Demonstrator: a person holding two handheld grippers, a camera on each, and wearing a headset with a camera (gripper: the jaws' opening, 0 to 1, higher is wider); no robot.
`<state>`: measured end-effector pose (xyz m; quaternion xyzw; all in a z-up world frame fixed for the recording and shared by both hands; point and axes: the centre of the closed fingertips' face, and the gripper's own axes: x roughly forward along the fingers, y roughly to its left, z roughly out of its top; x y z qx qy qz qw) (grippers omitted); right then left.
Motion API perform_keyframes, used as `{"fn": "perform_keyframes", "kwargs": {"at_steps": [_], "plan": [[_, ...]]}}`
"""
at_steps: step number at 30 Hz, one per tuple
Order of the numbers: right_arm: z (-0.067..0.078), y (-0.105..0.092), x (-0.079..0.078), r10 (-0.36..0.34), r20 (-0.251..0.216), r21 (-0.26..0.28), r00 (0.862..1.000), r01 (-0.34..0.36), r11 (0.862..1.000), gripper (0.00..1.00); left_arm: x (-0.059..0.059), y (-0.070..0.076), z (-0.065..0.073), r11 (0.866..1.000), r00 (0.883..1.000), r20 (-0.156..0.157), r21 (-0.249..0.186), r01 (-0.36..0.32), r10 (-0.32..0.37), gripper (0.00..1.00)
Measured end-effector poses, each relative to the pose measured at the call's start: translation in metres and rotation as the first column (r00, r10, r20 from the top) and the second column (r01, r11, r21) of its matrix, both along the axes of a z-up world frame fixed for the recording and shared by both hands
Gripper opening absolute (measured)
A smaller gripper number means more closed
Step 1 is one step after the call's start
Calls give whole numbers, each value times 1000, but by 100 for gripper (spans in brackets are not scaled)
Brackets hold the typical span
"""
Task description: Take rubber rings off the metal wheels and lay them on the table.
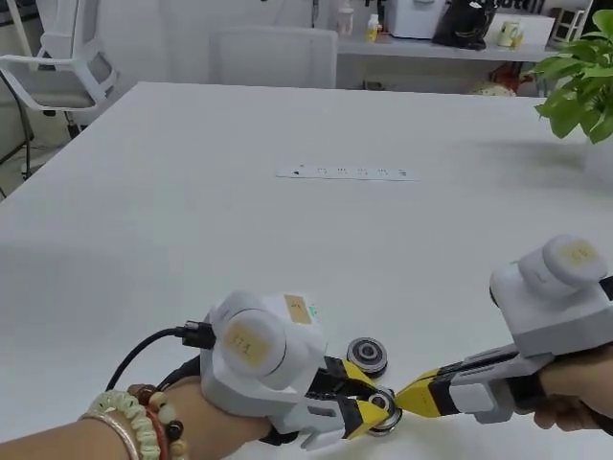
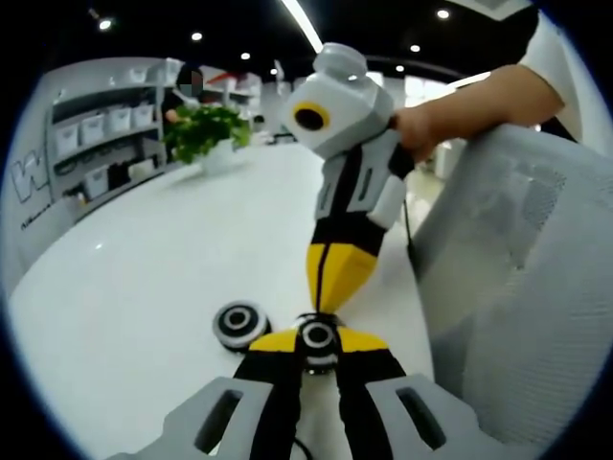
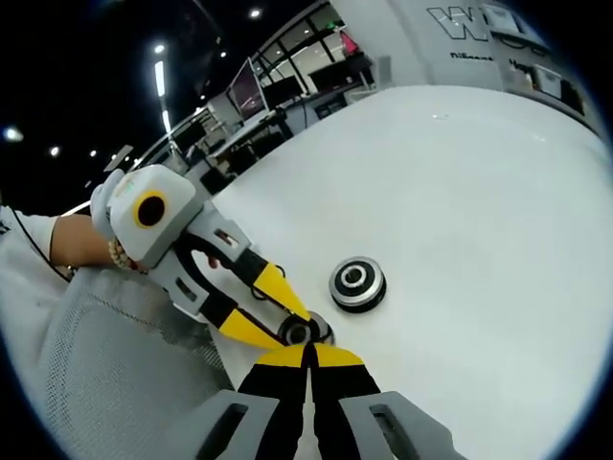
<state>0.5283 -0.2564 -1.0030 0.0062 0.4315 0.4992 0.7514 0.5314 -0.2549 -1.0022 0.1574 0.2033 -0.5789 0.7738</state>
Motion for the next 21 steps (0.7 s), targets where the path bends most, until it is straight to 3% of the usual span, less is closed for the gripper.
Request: {"fn": "perform_keyframes", "kwargs": {"at_steps": [11, 13, 16, 21], "plan": [[8, 13, -6, 61, 28, 47, 998, -62, 997, 0, 0, 0, 0, 1000, 1000, -4, 2, 3, -3, 13], [2, 9, -2, 76, 59, 3, 995, -76, 997, 0, 0, 0, 0, 1000, 1000, -4, 3, 2, -2, 13], [0, 3, 2, 43, 33, 7, 999, -43, 999, 0, 0, 0, 0, 1000, 1000, -7, 4, -2, 2, 14], [0, 0, 4, 21, 37, -5, 999, -21, 1000, 0, -1, 0, 0, 1000, 1000, -5, 3, -6, 6, 14]]}}
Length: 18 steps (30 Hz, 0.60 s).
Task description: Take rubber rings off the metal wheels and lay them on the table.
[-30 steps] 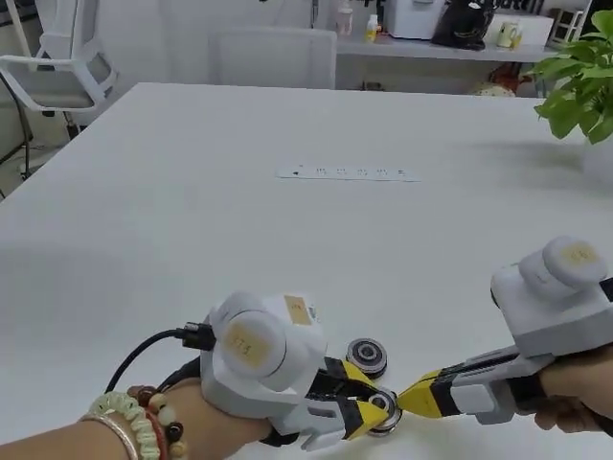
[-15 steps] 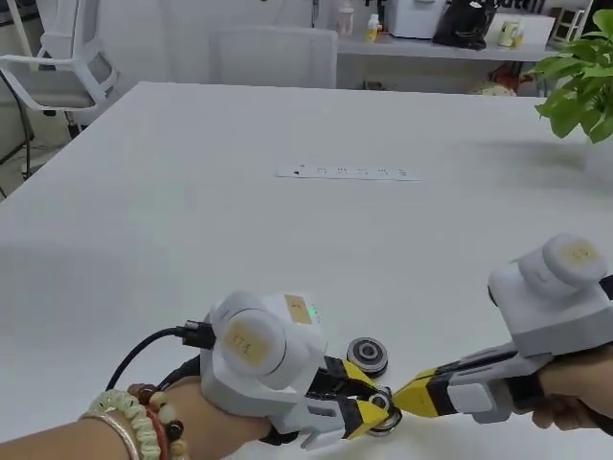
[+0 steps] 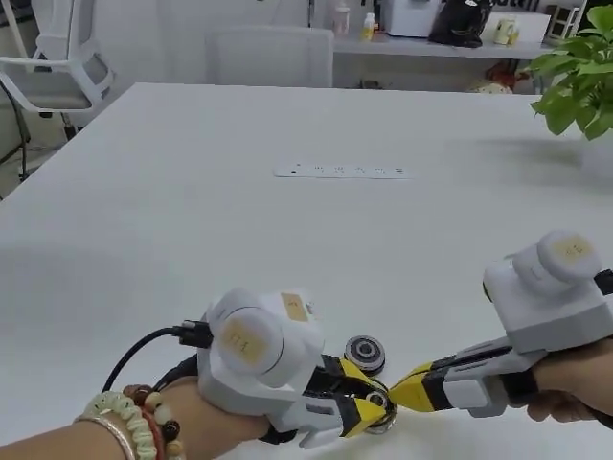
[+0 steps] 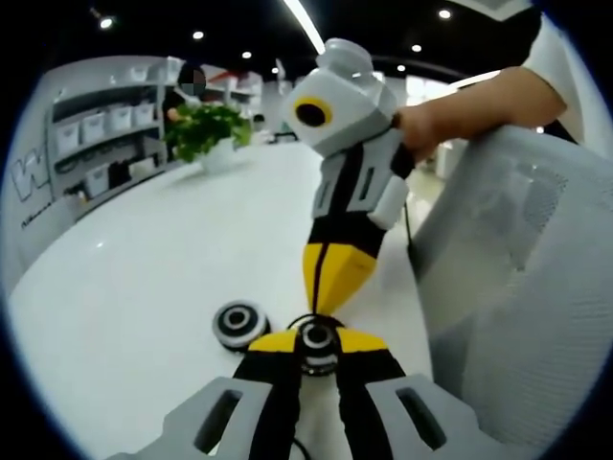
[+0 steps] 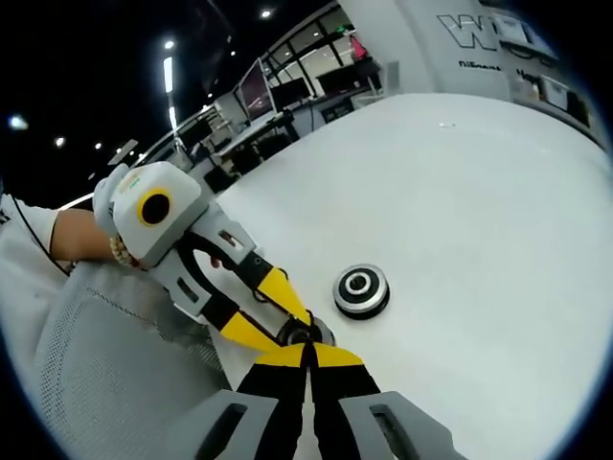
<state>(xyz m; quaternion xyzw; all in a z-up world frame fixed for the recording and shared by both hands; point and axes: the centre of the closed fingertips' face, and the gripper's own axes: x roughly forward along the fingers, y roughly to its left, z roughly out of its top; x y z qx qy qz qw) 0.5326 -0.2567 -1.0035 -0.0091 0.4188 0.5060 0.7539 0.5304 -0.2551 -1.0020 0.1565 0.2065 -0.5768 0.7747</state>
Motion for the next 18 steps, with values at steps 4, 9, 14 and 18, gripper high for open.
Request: {"fn": "perform_keyframes", "kwargs": {"at_steps": [4, 9, 14, 18], "plan": [[-2, -1, -2, 4, -6, -9, 1000, -4, 1000, 0, -1, 0, 0, 1000, 1000, -3, 13, 3, -3, 14], [3, -2, 1, -18, -9, 8, 1000, 18, 1000, 0, -4, 5, 7, 998, 999, -1, 41, 42, -42, 21], [8, -2, 3, -38, -9, 21, 999, 38, 999, 0, -6, 7, 23, 998, 998, -1, 18, 60, -60, 23], [11, -1, 2, -56, -13, 32, 998, 56, 998, 0, -5, 10, 35, 997, 997, 28, 23, 69, -69, 31]]}}
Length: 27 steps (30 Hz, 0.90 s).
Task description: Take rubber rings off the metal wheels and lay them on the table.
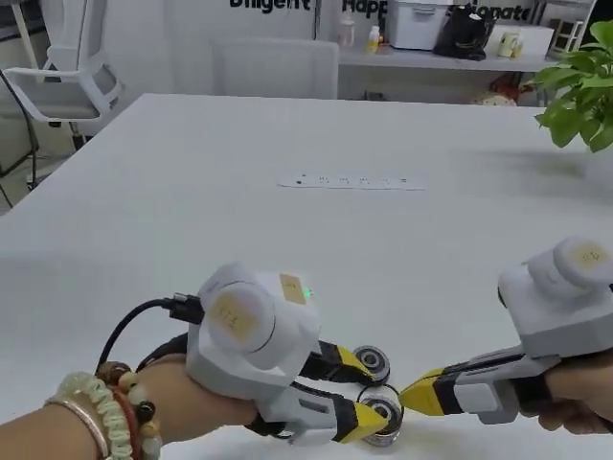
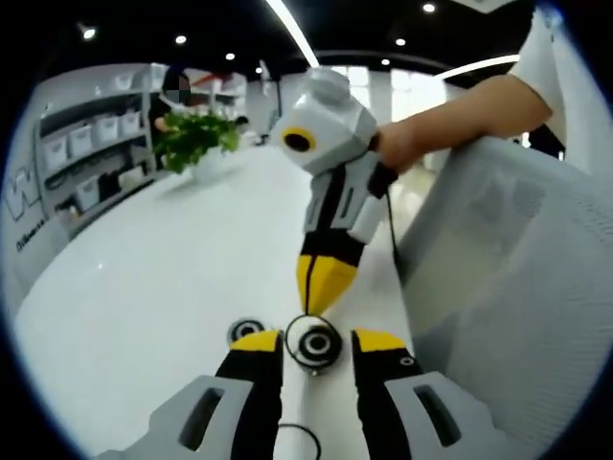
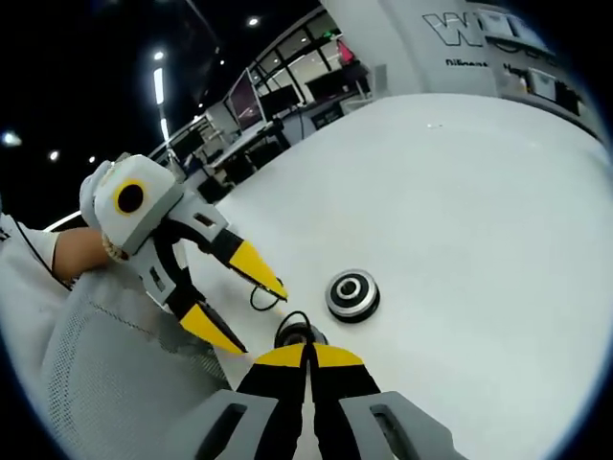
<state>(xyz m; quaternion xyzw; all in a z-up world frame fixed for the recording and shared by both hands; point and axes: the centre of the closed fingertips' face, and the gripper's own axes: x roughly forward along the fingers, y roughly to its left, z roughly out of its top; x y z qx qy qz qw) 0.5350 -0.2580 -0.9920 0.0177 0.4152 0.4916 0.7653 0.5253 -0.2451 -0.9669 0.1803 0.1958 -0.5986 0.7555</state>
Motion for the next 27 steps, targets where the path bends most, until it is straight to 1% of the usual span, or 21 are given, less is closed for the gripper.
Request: {"fn": "perform_keyframes", "kwargs": {"at_steps": [1, 2, 3, 5, 6, 7, 10, 12, 13, 14, 15, 17, 21, 22, 23, 24, 27], "plan": [[1, 0, 0, -2, 0, 2, 1000, 2, 1000, 0, 0, 0, 4, 1000, 1000, -1, -11, -1, 1, 33], [3, 0, 0, -5, 3, 7, 1000, 5, 1000, 0, -1, -1, 11, 999, 1000, -17, -34, -4, 4, 36], [4, 1, 0, -7, 6, 10, 1000, 7, 1000, 0, -2, -2, 15, 999, 999, -33, -44, -7, 5, 38], [8, 1, 1, -12, 14, 20, 1000, 12, 1000, 0, -3, -1, 22, 999, 1000, -15, -42, 2, -3, 39], [8, 1, 2, -15, 16, 24, 1000, 15, 1000, 0, -4, -1, 27, 999, 1000, -5, -41, 10, -11, 39], [9, 0, 4, -20, 21, 29, 1000, 19, 999, 0, -5, -1, 30, 999, 1000, -1, -42, 17, -17, 40], [13, 0, 6, -30, 30, 37, 999, 29, 999, 0, -5, 3, 42, 999, 1000, -2, -44, 20, -20, 47], [15, -1, 7, -36, 37, 42, 999, 34, 999, 0, -5, 8, 51, 999, 1000, -7, -47, 11, -12, 48], [15, -1, 7, -37, 40, 44, 999, 36, 998, 0, -4, 11, 58, 998, 1000, -5, -58, 0, 0, 48], [16, -1, 7, -39, 44, 46, 998, 37, 998, 0, -4, 13, 61, 998, 1000, -2, -62, -4, 4, 49], [17, -1, 8, -40, 47, 46, 998, 38, 998, 0, -2, 17, 68, 997, 1000, 14, -78, -16, 17, 51], [18, -1, 8, -43, 50, 49, 998, 40, 998, 0, -1, 26, 79, 996, 999, 34, -87, -32, 36, 55], [21, -1, 8, -46, 54, 61, 998, 42, 997, 0, -1, 48, 92, 995, 995, 67, -77, -67, 72, 60], [23, -1, 8, -48, 55, 64, 997, 44, 997, 0, -2, 56, 96, 994, 993, 80, -74, -79, 84, 60], [23, -1, 9, -49, 57, 67, 997, 45, 997, 0, -2, 61, 98, 993, 991, 90, -73, -92, 98, 61], [25, 0, 9, -51, 58, 75, 997, 47, 996, 0, -1, 70, 100, 990, 987, 101, -78, -118, 126, 61], [31, 2, 10, -58, 56, 100, 997, 52, 994, 0, -6, 91, 95, 984, 979, 105, -61, -167, 173, 64]]}}
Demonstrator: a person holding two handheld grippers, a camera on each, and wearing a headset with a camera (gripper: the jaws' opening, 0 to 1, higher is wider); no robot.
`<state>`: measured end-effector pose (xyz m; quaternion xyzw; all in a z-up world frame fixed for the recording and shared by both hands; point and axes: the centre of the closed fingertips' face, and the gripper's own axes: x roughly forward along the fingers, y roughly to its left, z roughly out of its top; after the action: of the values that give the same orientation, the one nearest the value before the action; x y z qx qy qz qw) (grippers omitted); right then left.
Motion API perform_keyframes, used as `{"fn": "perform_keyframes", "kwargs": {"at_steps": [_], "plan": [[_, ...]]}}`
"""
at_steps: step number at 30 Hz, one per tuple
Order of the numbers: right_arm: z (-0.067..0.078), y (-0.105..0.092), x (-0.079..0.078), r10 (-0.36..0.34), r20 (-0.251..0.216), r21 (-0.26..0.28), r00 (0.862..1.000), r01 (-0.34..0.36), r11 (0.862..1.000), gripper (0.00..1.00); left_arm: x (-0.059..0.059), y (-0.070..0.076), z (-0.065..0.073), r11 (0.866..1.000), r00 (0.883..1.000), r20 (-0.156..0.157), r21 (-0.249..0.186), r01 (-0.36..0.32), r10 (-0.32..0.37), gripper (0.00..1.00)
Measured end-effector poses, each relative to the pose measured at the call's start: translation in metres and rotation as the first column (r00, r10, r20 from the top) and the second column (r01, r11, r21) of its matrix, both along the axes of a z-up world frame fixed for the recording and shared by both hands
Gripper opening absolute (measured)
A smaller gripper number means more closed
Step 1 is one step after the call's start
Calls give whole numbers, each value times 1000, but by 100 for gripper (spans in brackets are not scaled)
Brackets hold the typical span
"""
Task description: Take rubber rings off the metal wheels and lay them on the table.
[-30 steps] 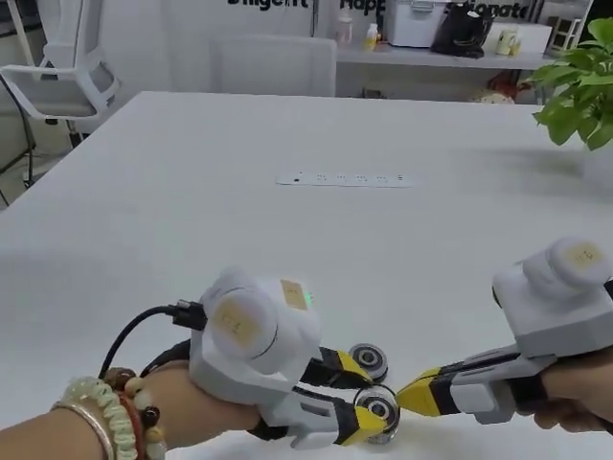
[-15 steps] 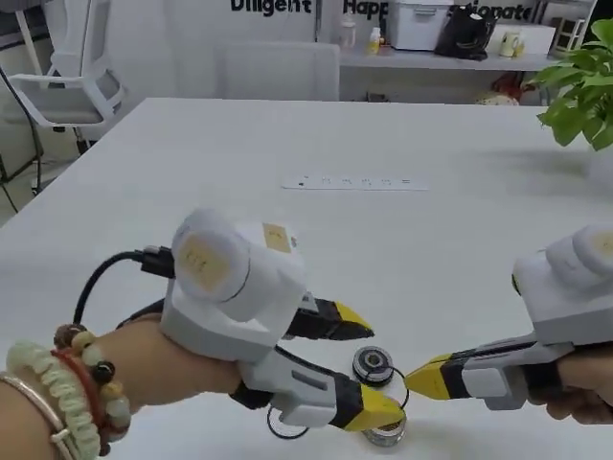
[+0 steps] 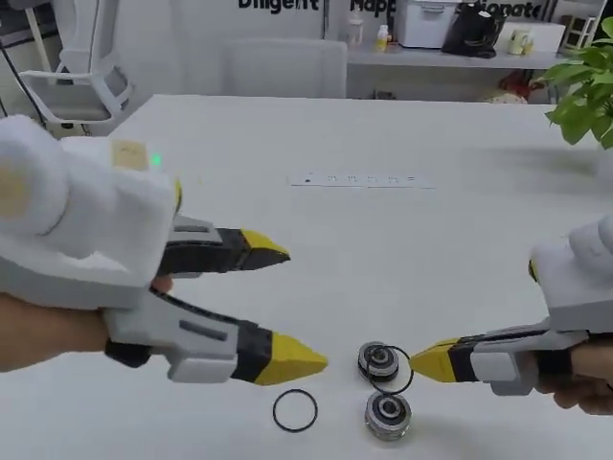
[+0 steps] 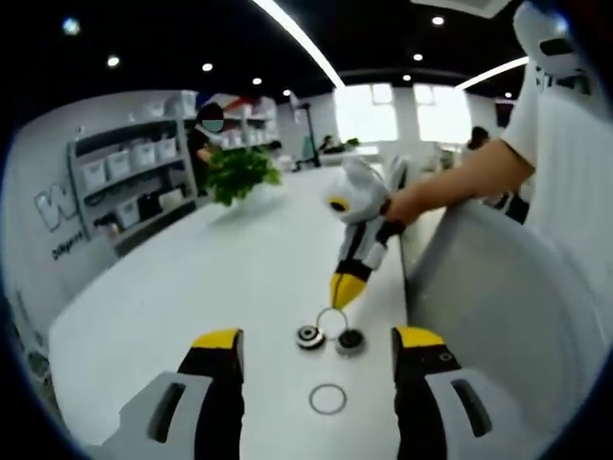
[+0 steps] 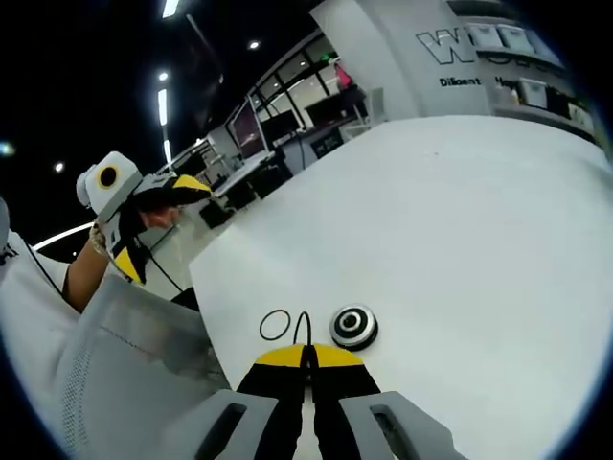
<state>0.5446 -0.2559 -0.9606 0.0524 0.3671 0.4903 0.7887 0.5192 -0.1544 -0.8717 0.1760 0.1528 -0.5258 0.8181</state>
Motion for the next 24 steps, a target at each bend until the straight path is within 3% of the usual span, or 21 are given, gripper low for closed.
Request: {"fn": "perform_keyframes", "kwargs": {"at_steps": [5, 7, 10, 21, 24], "plan": [[5, 1, 1, -3, 14, 12, 1000, 2, 1000, 0, -9, 27, -13, 997, 996, -33, 8, -78, 78, 70], [5, 2, 1, 1, 20, 9, 1000, -1, 1000, 0, -13, 33, -15, 996, 995, -26, 10, -91, 92, 70], [9, 5, -1, 13, 34, 13, 999, -14, 1000, 0, -20, 40, -15, 991, 991, -32, -35, -131, 130, 72], [20, 10, -3, 33, 57, 40, 998, -35, 999, 0, -29, 45, -34, 976, 976, -86, -70, -205, 199, 76], [28, 14, -1, 31, 88, 57, 996, -37, 998, 0, -31, 41, -38, 976, 976, -95, -74, -204, 197, 77]]}}
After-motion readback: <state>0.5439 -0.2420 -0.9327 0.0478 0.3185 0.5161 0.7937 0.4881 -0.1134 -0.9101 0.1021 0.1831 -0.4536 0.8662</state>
